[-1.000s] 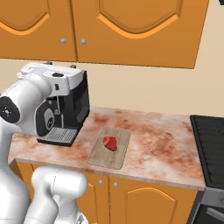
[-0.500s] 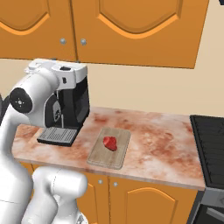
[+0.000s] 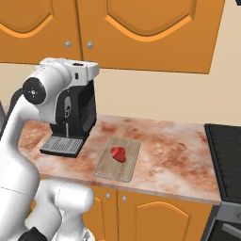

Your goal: Open the cabinet, retrieve the rolling pin, and place it next to the meat on the cutting board to prepare for tenderizing.

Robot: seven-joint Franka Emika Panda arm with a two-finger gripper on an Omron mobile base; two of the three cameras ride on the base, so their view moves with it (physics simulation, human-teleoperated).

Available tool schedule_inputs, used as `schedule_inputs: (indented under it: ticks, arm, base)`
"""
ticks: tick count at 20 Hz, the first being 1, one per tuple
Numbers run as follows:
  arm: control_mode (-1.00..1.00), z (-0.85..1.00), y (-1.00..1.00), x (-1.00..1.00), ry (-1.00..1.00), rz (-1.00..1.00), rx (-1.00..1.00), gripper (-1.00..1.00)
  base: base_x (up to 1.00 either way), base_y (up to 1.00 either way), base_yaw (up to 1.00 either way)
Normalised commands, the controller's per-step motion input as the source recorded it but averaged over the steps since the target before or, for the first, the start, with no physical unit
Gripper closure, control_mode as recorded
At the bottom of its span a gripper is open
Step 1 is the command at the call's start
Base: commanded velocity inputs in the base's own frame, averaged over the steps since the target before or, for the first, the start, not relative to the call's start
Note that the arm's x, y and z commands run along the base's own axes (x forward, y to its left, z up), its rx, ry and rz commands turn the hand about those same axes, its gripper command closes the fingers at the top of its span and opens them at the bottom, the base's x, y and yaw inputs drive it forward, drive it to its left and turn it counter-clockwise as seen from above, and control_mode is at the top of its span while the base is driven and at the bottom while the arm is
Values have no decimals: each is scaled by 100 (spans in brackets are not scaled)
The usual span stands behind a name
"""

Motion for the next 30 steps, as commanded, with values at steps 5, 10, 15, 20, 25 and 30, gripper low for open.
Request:
schedule_inputs:
  ticks: [5, 10, 15, 20, 25, 30]
  arm:
    - [-100, 12, -1, 42, 7, 1, 0, -100]
    - [-100, 25, 0, 32, 2, 0, -1, -100]
    - [-100, 24, 0, 16, 0, 1, -5, -100]
    - [-100, 0, 4, 1, -2, 0, -6, -100]
    - [-100, 0, 0, 22, 0, 0, 0, -100]
    - [-100, 0, 0, 44, 2, 0, 0, -100]
  base:
    - [0, 0, 0]
    - [0, 0, 0]
    - [0, 0, 0]
    - [0, 0, 0]
    - [0, 0, 0]
    - [0, 0, 0]
